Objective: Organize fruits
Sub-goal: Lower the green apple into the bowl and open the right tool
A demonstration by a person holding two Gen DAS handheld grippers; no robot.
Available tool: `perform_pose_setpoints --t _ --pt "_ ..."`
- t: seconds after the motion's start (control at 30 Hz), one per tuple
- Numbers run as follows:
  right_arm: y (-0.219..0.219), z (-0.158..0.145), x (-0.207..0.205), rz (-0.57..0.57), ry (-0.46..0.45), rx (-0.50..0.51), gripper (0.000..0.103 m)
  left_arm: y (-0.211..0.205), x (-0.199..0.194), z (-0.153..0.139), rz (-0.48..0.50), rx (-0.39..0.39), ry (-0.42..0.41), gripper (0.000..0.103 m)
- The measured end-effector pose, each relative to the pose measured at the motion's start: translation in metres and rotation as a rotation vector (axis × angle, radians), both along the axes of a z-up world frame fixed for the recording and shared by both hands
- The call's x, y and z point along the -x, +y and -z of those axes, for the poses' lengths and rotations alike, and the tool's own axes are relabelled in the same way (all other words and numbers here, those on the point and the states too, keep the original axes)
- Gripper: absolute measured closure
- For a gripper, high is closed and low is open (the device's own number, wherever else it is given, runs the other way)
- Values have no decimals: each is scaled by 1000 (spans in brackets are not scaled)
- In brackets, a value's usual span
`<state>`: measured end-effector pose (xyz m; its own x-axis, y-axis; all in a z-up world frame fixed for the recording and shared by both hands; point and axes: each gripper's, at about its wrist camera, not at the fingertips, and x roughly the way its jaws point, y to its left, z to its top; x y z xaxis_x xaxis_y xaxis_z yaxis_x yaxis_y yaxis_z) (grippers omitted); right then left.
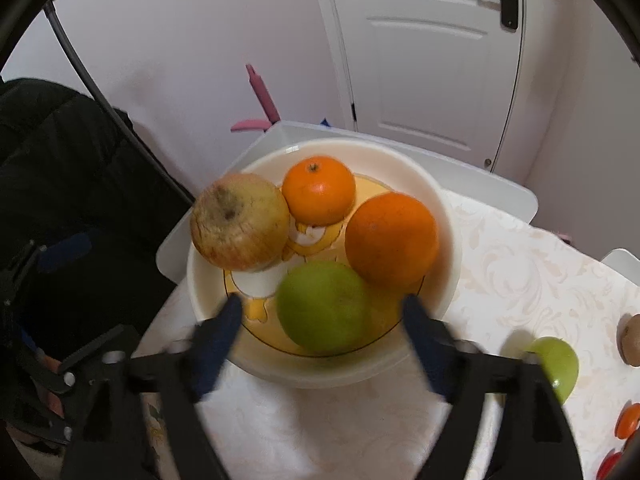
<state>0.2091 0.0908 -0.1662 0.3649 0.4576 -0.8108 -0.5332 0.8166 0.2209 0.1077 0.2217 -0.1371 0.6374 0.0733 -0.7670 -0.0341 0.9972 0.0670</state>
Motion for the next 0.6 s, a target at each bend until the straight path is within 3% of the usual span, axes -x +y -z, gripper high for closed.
perform_pose_setpoints --t 0.23,0.6 --pt "-14 -8 5 28 -27 -26 0 -3 9 -7 -8 3 -1 0" --pt "-23 -32 20 27 -42 -24 0 -7 15 -30 -36 4 -31 0"
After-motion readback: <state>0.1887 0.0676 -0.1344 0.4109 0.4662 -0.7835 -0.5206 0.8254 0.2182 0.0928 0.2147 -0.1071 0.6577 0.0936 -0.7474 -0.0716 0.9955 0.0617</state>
